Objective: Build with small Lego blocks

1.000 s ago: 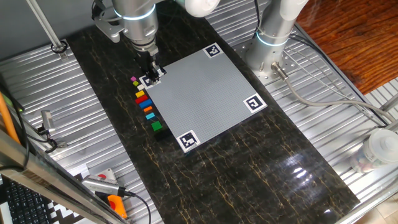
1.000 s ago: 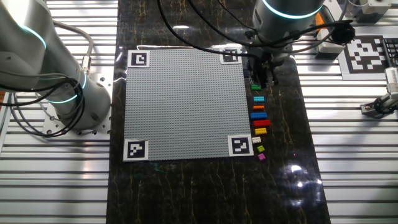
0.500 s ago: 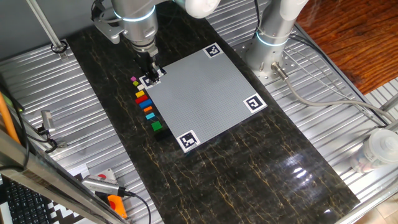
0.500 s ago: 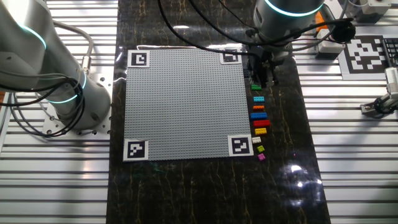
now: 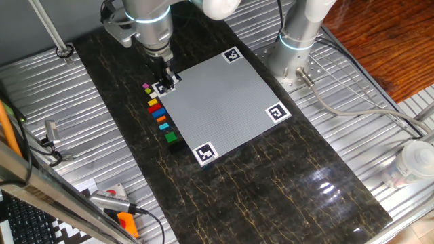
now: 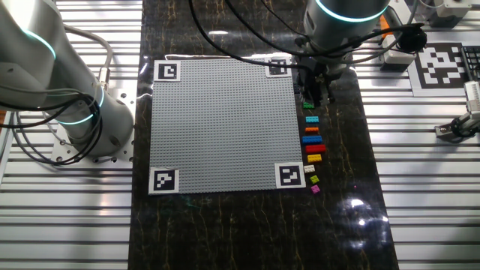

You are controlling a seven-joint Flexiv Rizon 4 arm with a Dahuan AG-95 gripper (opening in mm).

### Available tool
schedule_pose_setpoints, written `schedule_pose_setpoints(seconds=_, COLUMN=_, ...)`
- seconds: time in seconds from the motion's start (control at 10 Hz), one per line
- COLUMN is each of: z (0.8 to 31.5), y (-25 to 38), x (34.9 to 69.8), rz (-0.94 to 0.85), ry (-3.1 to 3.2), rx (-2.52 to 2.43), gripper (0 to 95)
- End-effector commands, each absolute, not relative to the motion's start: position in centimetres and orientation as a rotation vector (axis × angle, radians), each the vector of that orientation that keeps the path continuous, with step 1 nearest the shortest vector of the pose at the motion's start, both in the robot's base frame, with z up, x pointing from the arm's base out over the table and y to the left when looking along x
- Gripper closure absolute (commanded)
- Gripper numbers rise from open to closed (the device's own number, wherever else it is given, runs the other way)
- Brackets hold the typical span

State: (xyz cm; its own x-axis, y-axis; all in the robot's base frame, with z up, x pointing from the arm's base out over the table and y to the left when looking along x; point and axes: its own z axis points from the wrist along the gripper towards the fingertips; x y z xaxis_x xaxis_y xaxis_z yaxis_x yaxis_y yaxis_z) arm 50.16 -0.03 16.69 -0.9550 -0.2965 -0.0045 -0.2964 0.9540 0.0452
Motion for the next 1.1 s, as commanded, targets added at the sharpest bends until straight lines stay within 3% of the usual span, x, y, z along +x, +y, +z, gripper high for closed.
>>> schedule_pose_setpoints(seconds=0.1, z=16.68, y=-0.05, x=50.10, rz=-0.062, ry=-3.103, rx=0.482, gripper=95.0)
schedule_pose_setpoints(seconds=1.1, z=16.14, y=-0.16, x=50.22, rz=0.006, ry=-3.090, rx=0.514, gripper=95.0)
